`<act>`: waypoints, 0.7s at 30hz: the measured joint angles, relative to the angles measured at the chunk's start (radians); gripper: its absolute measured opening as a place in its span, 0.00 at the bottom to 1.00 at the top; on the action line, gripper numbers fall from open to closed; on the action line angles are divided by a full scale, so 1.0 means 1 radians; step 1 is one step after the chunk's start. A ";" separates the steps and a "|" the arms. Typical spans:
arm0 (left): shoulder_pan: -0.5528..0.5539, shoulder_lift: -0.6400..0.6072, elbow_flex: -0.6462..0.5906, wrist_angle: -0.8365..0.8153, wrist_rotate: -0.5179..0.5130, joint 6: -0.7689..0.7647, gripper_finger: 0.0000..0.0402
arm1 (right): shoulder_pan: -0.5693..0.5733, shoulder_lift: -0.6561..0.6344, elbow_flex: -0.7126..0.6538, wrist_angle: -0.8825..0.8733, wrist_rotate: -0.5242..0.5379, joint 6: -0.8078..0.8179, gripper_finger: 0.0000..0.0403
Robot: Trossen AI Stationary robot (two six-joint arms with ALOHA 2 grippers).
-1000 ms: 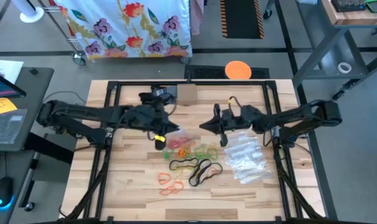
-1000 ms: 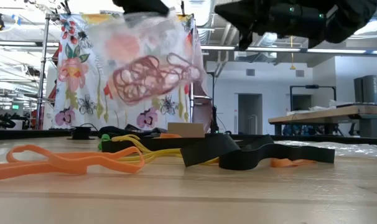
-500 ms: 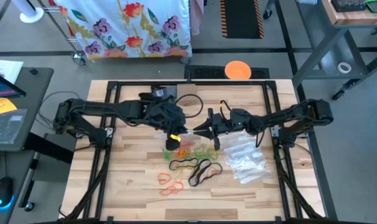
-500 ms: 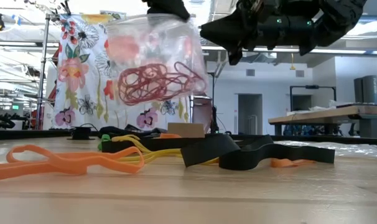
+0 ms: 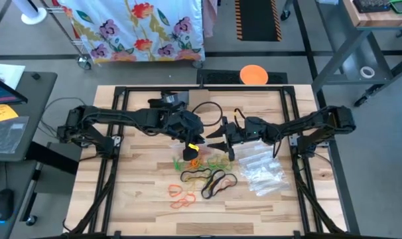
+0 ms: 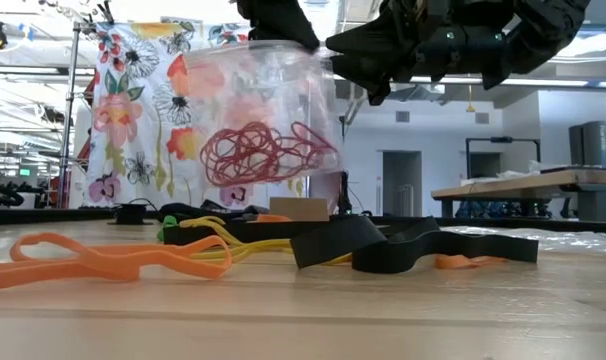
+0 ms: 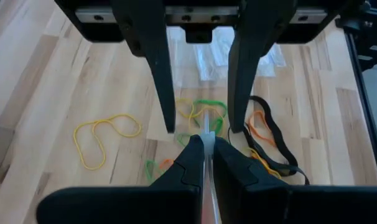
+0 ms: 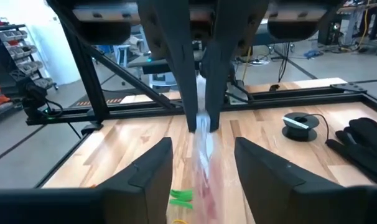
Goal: Sort rubber bands
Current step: Close the transparent zip bag
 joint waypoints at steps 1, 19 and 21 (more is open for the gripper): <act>0.000 0.000 0.000 -0.001 0.000 0.000 0.02 | 0.000 0.000 0.000 -0.001 0.001 -0.001 0.43; 0.000 0.000 0.000 0.028 -0.004 0.014 0.02 | 0.000 0.000 0.000 0.005 0.027 -0.010 0.11; 0.000 0.000 0.000 0.035 -0.005 0.014 0.02 | 0.001 0.000 0.000 0.007 0.027 -0.011 0.04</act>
